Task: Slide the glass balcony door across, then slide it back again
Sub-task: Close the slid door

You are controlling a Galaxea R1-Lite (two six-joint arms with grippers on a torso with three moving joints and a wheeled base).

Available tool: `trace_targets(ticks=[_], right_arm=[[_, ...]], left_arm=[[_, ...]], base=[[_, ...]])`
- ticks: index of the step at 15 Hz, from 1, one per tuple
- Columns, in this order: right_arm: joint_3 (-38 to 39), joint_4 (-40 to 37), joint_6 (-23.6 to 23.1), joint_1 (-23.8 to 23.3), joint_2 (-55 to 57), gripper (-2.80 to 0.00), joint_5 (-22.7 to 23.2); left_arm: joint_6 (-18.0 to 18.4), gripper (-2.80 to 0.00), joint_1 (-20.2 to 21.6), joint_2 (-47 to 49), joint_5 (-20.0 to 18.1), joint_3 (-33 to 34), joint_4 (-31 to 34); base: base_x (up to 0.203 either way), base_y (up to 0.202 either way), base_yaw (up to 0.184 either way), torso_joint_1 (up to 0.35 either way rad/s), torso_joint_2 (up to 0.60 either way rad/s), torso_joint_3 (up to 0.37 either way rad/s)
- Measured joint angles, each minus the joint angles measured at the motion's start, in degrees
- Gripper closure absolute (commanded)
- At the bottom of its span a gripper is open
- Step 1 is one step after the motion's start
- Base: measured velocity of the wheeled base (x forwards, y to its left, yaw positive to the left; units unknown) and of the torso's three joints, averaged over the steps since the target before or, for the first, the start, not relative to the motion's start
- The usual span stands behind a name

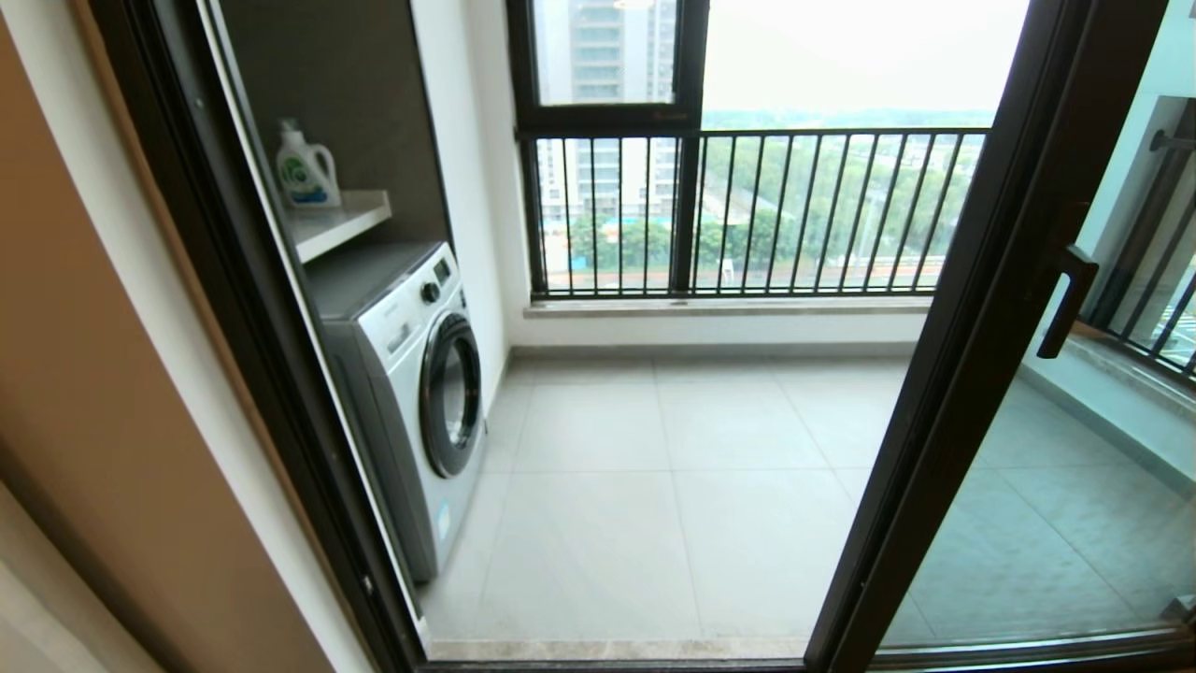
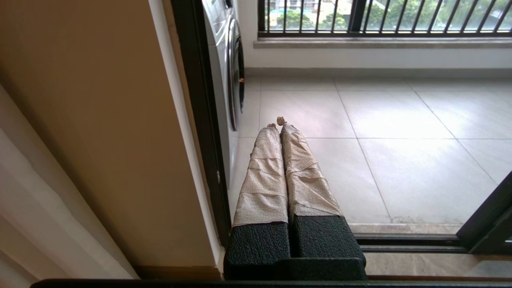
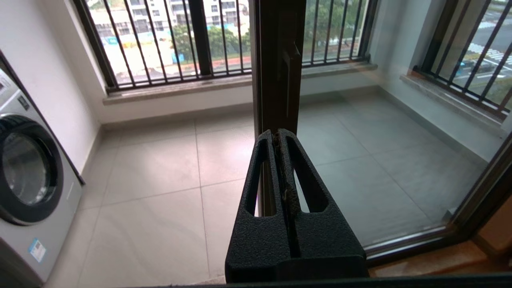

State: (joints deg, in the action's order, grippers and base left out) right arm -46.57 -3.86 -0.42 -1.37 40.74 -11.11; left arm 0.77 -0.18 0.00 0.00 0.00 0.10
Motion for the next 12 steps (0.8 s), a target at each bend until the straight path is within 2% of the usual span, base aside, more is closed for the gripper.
trace_targets(ticks=[6, 10, 12], right_arm=[[-7.25, -0.36, -1.45, -1.54, 16.11, 0.0, -0.42], [-17.42, -0.24, -4.09, -1.43, 21.52, 0.0, -0.02], [-22.05, -0.22, -6.59, -3.38, 25.09, 0.0, 0.88]], left_arm=[[0.08, 0.0, -0.02, 0.0, -0.05, 0.0, -0.02], [0.02, 0.0, 0.0, 0.0, -0.01, 0.0, -0.1], [0.0, 0.0, 0.02, 0.0, 0.0, 0.0, -0.1]], base=[[0.0, 0.0, 0.0, 0.0, 0.0, 0.0], [0.0, 0.0, 0.0, 0.0, 0.0, 0.0], [0.0, 0.0, 0.0, 0.0, 0.0, 0.0]])
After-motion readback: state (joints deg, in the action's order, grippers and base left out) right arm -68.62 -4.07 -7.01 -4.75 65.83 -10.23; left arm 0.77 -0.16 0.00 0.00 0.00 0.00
